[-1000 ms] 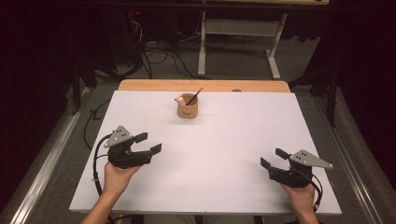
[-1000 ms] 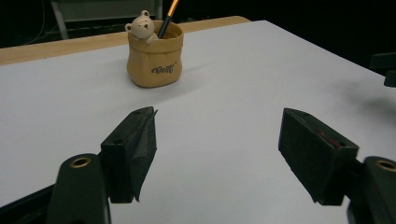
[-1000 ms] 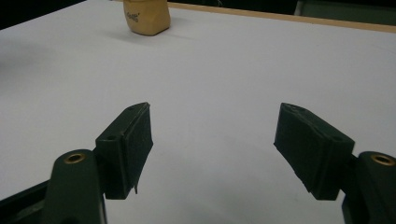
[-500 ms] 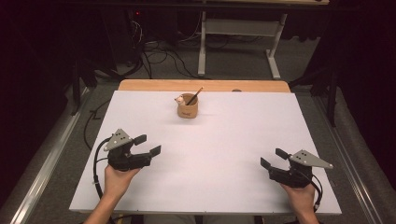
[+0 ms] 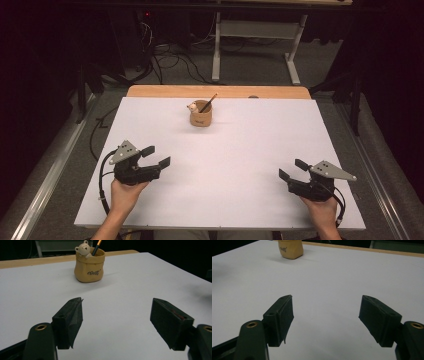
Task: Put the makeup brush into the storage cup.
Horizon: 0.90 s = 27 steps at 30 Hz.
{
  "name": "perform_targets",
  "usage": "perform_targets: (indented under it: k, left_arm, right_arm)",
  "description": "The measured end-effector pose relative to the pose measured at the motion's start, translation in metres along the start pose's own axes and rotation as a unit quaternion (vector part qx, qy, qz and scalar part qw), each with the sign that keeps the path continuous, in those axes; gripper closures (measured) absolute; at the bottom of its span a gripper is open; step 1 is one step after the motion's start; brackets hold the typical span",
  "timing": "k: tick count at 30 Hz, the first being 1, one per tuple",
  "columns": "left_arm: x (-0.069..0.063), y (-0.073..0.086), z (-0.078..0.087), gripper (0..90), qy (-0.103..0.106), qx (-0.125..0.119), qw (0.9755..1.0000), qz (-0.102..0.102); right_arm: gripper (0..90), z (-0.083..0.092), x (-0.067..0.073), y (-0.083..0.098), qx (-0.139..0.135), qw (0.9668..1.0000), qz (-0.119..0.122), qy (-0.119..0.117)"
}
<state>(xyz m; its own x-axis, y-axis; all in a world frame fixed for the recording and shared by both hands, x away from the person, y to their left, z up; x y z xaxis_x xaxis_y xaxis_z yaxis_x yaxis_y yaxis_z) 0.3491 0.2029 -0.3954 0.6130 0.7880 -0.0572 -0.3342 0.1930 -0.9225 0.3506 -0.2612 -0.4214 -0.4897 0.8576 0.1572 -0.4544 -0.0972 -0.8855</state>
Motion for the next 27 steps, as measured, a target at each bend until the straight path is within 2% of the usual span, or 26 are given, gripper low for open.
perform_targets:
  k: [15, 27]
  left_arm:
    - [0.002, 0.005, -0.001, 26.2, -0.008, 0.001, 1.0, -0.001]
    - [0.005, 0.012, -0.005, 26.1, -0.009, 0.009, 0.9999, 0.01]
  right_arm:
    - [29.2, 0.0, 0.0, 0.0, -0.001, 1.0, 0.001, 0.0]
    - [29.1, 0.002, -0.002, -0.001, -0.005, 1.0, -0.006, 0.0]
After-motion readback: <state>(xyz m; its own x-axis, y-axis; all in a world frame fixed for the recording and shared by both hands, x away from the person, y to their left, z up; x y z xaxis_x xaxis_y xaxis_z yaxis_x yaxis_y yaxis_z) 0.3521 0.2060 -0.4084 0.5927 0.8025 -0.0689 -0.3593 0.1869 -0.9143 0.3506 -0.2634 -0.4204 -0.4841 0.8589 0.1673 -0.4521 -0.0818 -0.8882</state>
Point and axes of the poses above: each handheld gripper's, and its own axes: z roughly backward along the jaws, y roughly out of its underside, x roughly to its left, the point moved 4 cm from there along -z, roughly forward along the jaws, and after that the axes turned 7 degrees about -z, right-handed, at the moved point
